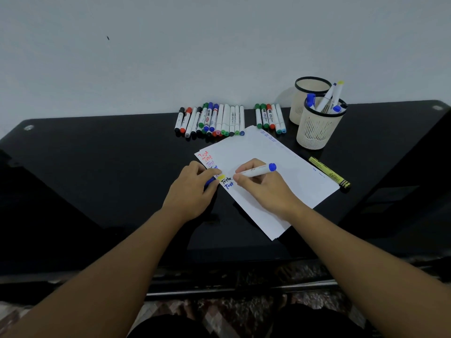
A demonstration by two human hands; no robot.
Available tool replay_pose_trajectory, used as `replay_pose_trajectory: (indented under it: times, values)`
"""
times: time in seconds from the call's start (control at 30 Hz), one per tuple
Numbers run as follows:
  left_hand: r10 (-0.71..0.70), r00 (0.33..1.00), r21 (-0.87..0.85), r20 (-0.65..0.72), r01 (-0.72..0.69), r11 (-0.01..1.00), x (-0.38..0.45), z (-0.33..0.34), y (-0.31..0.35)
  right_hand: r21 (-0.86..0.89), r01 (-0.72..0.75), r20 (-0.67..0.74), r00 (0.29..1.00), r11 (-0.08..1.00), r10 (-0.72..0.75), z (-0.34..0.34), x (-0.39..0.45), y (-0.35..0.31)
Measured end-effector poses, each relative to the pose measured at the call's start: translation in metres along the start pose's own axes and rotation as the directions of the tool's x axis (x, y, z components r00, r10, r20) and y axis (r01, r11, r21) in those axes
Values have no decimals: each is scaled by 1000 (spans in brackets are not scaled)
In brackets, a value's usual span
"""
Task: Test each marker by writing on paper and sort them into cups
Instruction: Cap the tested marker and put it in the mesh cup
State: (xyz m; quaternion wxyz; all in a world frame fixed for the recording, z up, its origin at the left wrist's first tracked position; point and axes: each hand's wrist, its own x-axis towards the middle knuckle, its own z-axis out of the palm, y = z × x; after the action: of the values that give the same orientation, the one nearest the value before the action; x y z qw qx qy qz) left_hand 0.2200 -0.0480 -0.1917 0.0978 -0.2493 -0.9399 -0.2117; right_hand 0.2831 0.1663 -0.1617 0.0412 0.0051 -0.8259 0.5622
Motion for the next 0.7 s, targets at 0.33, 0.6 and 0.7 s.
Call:
replay_pose_trajectory:
  times: [0.33,0.6,0.7]
  values:
    - [3,999,-59,-34,-5,998,1,2,-2,-40,47,-17,999,998,-48,-4,-8,2]
    - [-5,1000,-51,-9,5,999,1,3,-2,-20,9,-2,1000,1000,-9,-8,-11,4]
    - [-2,1000,-47,-15,2,999,1,4,-2,-31,-4,41,999,999,5,-7,-14,7]
